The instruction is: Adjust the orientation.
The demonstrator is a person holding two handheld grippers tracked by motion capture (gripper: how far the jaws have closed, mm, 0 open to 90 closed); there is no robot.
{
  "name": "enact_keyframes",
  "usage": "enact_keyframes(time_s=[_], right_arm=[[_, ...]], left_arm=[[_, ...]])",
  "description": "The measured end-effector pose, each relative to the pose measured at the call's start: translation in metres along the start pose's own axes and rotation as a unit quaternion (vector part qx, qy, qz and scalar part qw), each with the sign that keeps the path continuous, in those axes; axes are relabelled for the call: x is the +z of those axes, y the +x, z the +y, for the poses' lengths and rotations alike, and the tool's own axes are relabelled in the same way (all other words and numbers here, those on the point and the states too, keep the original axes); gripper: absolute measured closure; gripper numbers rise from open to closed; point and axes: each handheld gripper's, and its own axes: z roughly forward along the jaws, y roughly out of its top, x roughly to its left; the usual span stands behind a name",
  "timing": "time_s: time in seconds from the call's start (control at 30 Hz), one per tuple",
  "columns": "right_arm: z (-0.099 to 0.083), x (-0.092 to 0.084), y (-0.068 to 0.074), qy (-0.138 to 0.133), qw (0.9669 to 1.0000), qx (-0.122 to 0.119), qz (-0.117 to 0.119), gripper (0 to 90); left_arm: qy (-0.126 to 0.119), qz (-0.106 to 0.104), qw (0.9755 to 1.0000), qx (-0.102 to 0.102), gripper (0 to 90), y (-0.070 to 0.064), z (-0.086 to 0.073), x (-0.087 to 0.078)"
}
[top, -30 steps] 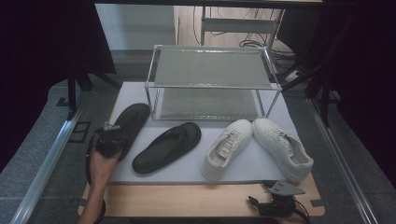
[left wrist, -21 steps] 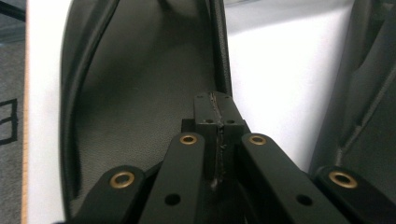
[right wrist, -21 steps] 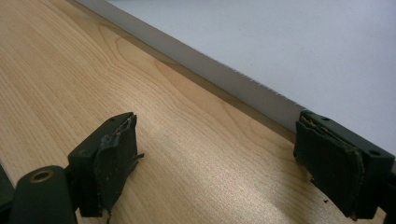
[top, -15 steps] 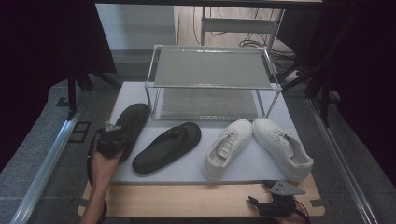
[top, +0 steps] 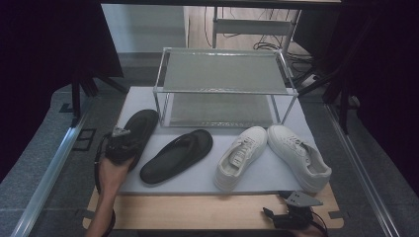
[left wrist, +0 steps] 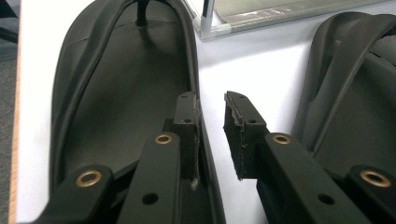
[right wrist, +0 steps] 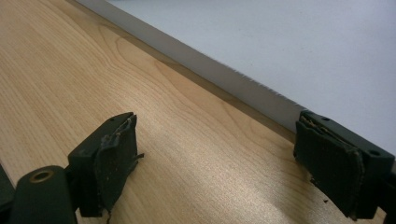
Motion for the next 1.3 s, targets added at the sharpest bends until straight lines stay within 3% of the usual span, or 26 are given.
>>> enact_keyframes(time_s=[0.43,0.77,1.0,1.1,1.3], right_arm=[[0.0,0.0,0.0,0.0,1.0,0.0,0.001,13.4],[0.0,0.0,0.0,0.0,1.0,0.0,0.001,13.4],[0.0,0.0,0.0,0.0,1.0,0.0,0.001,13.4],[0.0,0.0,0.0,0.0,1.0,0.001,0.001,13.4],[0.0,0.0,0.0,0.0,1.0,0.0,0.001,13.4]], left_arm=[[0.014,0.029,0.9995,-0.003,70.5,0.002,0.01,0.022],[0.029,0.036,0.9989,-0.008,70.5,0.003,0.012,0.038],[0.036,0.044,0.9984,-0.008,74.7,0.002,0.016,0.041],[0.035,0.041,0.9985,-0.008,82.1,0.0,0.017,0.041],[0.03,0.045,0.9985,-0.009,83.3,0.0,0.017,0.039]])
